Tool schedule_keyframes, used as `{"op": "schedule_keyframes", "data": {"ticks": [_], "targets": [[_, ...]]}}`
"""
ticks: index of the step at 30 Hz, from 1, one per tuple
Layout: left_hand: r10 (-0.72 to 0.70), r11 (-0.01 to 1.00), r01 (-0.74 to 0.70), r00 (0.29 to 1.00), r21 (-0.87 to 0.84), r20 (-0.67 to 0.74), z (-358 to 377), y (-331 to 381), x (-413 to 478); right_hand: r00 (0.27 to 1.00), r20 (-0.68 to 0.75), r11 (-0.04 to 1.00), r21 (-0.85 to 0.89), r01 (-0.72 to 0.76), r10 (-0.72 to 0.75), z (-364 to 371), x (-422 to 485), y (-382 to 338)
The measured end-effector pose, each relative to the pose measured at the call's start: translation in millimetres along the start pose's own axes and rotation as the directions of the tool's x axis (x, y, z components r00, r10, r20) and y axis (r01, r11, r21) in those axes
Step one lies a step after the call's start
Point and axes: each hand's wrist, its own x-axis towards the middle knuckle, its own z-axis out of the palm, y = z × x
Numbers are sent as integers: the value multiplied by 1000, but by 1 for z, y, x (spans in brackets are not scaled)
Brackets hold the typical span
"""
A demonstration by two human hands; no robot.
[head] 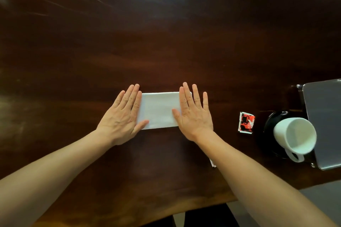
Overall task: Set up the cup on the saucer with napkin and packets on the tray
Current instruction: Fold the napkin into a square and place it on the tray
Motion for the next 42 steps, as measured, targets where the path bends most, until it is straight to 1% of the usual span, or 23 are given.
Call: {"op": "schedule_keyframes", "data": {"ticks": [3, 5, 7, 9, 10, 11, 12, 15, 17, 19, 21, 23, 25, 27, 30, 32, 34, 36, 39, 42], "targets": [[-91, 992, 95, 994, -77, 52, 8, 22, -23, 990, -6, 986, -97, 136, -137, -7, 2, 9], [-147, 981, 153, 988, -124, 50, 18, 41, -42, 967, -6, 949, -193, 249, -255, -15, 8, 16], [-162, 977, 168, 985, -134, 53, 27, 59, -63, 922, 25, 883, -279, 378, -387, -22, 20, 23], [-150, 977, 159, 986, -140, 76, 32, 75, -81, 849, 54, 788, -346, 509, -525, -32, 37, 28], [-140, 977, 151, 986, -147, 87, 32, 84, -89, 811, 62, 735, -388, 556, -581, -37, 47, 28], [-123, 978, 137, 988, -158, 97, 31, 94, -97, 790, 64, 697, -432, 572, -609, -42, 56, 26], [-94, 978, 112, 990, -175, 107, 31, 104, -105, 794, 51, 688, -468, 555, -606, -47, 65, 23], [-2, 974, 33, 990, -223, 140, 29, 138, -122, 874, -29, 755, -518, 401, -484, -56, 79, 2], [52, 971, -7, 982, -240, 182, 23, 156, -126, 910, -67, 780, -543, 310, -409, -57, 80, -13], [68, 975, -16, 971, -222, 230, 19, 165, -126, 940, -78, 816, -524, 245, -333, -59, 79, -23], [50, 973, 2, 974, -230, 221, 15, 166, -124, 954, -64, 840, -494, 225, -293, -60, 78, -27], [55, 968, 8, 969, -253, 240, 10, 161, -124, 953, -18, 867, -421, 266, -302, -61, 76, -28], [69, 969, -12, 972, -245, 225, 4, 151, -124, 950, 29, 912, -272, 307, -312, -63, 72, -27], [79, 968, -27, 977, -251, 198, -4, 142, -121, 945, 18, 932, -162, 324, -326, -69, 67, -26], [72, 961, -33, 988, -274, 134, -16, 131, -108, 939, -37, 939, 6, 343, -342, -76, 60, -29], [64, 972, -38, 992, -233, 106, -18, 128, -98, 952, -5, 945, 116, 305, -307, -78, 56, -32], [69, 982, -49, 992, -184, 106, -15, 124, -90, 968, 47, 960, 150, 237, -246, -78, 52, -37], [74, 986, -56, 991, -158, 112, -9, 118, -83, 978, 69, 968, 170, 185, -199, -78, 51, -40], [63, 991, -49, 992, -123, 112, -3, 106, -80, 982, 75, 973, 167, 158, -172, -77, 53, -41], [57, 990, -42, 992, -132, 113, 1, 102, -81, 984, 107, 977, 175, 126, -146, -77, 54, -39]]}}
